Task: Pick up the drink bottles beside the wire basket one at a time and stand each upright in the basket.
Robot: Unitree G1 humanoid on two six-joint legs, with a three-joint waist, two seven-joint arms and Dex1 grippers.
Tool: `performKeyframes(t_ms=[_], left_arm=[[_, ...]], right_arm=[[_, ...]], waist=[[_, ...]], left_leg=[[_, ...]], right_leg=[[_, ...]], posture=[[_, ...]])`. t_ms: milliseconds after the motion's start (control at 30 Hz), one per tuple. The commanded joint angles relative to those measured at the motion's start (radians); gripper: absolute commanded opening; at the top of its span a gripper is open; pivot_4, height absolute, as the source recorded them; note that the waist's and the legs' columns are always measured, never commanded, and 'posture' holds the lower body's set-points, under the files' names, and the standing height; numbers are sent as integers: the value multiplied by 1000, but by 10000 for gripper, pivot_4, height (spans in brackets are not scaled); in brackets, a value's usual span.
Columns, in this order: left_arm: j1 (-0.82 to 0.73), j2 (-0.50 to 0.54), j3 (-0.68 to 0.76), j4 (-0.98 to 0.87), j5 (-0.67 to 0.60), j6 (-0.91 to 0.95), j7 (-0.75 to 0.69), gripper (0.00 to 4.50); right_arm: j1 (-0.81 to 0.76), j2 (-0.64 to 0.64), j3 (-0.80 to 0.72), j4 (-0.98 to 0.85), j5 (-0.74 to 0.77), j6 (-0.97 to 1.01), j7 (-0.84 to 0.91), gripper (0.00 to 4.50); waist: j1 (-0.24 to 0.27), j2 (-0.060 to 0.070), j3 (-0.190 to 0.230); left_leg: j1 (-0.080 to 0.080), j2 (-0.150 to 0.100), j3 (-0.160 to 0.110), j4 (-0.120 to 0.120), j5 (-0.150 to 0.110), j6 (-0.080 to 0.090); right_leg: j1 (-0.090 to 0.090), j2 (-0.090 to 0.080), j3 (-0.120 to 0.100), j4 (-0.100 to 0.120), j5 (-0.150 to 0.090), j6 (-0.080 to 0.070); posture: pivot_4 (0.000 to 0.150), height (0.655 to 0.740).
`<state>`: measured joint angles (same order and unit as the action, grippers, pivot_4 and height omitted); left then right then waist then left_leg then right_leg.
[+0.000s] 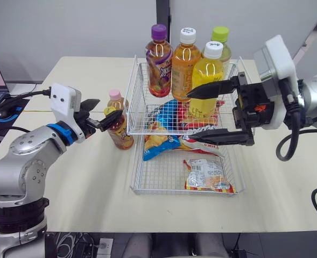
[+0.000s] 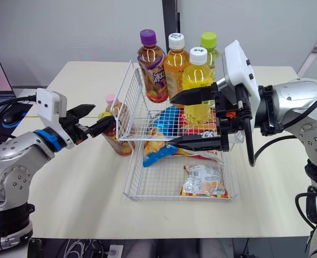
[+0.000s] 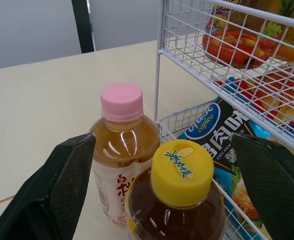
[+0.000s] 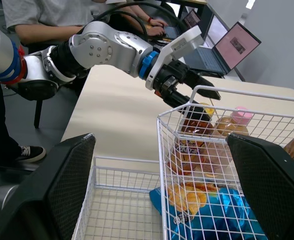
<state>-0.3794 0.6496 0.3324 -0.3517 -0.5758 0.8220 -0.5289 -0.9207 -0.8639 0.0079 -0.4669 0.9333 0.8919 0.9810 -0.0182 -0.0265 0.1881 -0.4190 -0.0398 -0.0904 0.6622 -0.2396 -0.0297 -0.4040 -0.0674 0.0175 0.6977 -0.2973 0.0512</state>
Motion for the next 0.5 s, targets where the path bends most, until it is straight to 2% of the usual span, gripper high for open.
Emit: performKeyframes(t_ms=[33, 333, 467, 500], left_arm=[[3, -15, -4, -22, 4, -36, 20, 44876], [8, -50, -33, -3, 22, -84, 39, 44876], [10, -53, -42, 5, 19, -84, 42, 36332], [11, -53, -42, 7, 18, -81, 44, 32340]], right_arm=[[-11, -9, -43, -21, 14, -4, 1, 45000], [-8, -16, -54, -23, 15, -2, 3, 45000], [-3, -16, -61, -25, 17, 1, 3, 45000], [-2, -16, -63, -26, 18, 3, 3, 45000]], waist=[[0, 0, 0], [-1, 0, 0], [-1, 0, 0], [-1, 0, 0]], left_leg=[[0, 0, 0, 0, 0, 0], [0, 0, 0, 0, 0, 0], [0, 0, 0, 0, 0, 0], [0, 0, 0, 0, 0, 0]], right_leg=[[0, 1, 0, 0, 0, 0], [0, 1, 0, 0, 0, 0], [0, 3, 0, 0, 0, 0], [0, 3, 0, 0, 0, 0]], posture=[[1500, 7400], [1500, 7400], [1500, 7400], [1500, 7400]])
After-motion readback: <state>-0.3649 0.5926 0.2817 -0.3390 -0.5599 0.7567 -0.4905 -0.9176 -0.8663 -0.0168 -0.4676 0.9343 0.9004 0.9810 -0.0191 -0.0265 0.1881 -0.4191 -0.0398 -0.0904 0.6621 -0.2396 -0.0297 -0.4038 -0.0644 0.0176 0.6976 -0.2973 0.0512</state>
